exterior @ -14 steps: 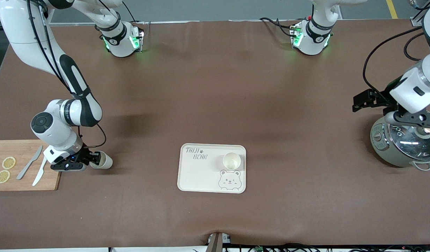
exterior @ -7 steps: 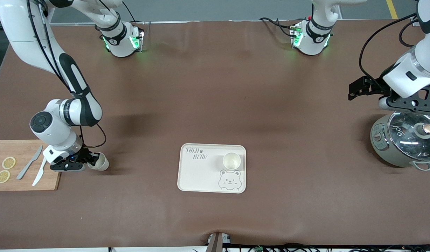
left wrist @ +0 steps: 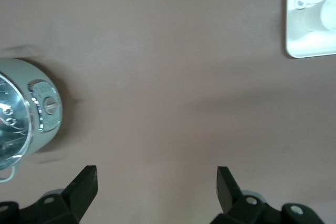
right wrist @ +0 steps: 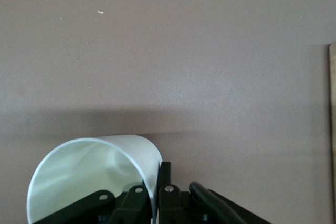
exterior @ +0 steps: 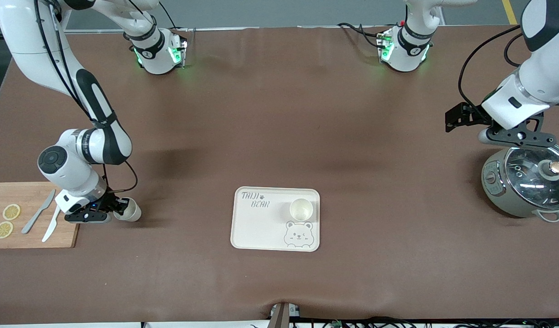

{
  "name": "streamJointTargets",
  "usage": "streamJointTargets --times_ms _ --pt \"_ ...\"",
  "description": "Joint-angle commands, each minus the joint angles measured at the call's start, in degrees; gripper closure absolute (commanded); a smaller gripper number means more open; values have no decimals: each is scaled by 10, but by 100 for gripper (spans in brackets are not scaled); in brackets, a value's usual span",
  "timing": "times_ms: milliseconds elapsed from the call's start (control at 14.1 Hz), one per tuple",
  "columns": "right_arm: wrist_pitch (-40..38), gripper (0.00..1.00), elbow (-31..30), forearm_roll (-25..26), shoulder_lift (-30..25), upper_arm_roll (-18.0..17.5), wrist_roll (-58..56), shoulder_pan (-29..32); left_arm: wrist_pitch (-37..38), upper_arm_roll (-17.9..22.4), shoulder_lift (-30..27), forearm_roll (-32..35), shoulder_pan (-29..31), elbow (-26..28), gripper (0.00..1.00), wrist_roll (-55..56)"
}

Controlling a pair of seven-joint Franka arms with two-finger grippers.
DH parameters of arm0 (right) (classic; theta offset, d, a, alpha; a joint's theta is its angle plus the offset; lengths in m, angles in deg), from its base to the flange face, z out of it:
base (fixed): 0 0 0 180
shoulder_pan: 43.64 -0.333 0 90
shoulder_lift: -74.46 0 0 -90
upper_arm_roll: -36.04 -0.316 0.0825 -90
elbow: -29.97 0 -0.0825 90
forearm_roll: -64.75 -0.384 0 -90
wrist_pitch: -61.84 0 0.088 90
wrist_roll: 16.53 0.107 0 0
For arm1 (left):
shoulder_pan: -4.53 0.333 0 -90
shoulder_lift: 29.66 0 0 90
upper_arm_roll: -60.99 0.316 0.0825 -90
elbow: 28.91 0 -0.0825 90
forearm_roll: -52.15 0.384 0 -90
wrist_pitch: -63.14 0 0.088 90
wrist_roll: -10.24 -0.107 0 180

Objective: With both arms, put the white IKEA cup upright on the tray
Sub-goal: 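Lift the white cup off the table with the right gripper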

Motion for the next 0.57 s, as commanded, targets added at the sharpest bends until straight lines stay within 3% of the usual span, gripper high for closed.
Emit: streamJointTargets --times_ms 0,284,497 --pt "-83 100 14 -2 -44 -4 1 0 -12 -7 -24 34 4 23 0 2" --pt "-196 100 44 -6 -87 -11 32 -14 -12 -7 -23 36 8 24 0 2" --pt "-262 100 71 -64 -110 -47 100 -24 -15 -7 -20 35 9 24 0 2"
